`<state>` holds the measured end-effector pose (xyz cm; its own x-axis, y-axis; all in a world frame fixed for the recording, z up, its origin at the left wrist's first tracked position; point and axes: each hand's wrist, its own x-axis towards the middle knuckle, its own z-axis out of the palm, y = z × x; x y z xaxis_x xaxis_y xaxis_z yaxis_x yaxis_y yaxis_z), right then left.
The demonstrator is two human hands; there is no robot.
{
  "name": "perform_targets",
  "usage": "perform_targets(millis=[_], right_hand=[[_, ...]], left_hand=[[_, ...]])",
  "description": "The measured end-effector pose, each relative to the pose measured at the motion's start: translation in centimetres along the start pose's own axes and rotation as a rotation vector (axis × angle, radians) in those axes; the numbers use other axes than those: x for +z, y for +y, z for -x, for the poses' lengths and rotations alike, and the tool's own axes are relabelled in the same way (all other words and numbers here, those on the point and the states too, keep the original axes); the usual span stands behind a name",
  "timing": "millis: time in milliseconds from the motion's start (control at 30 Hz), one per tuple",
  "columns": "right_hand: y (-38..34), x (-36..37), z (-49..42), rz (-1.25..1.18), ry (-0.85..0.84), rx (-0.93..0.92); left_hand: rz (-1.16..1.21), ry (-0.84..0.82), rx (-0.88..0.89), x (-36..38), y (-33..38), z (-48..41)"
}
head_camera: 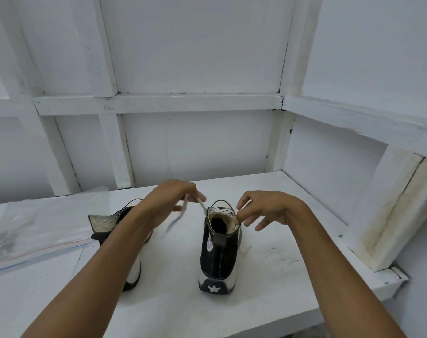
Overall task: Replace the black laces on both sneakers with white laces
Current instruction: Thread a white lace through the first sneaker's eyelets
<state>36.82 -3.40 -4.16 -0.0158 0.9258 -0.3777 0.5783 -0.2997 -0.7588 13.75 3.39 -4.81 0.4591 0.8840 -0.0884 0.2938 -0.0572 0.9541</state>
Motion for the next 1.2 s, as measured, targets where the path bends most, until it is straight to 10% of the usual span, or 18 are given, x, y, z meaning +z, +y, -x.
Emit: perform_targets(millis=[133, 400, 700, 1200], right_hand=[[0.6, 0.7, 0.6, -0.122, -0.093, -0.022], [1.2, 1.6, 0.1, -0.062, -0.097, 0.050], [1.1, 0.6, -0.3, -0.310, -0.028, 0.047], [-3.0, -1.8, -0.6, -0.542, 0.170, -0.227]], left_hand=[[0.305, 0.029, -0.016, 0.9, -0.2, 0.1], [-0.301, -0.195, -0.148, 0.8, -0.4, 0.5], [-0.237, -0.247, -0.149, 0.3, -0.5, 0.5], [0.651, 0.009, 0.015, -0.7, 3.4, -1.5]])
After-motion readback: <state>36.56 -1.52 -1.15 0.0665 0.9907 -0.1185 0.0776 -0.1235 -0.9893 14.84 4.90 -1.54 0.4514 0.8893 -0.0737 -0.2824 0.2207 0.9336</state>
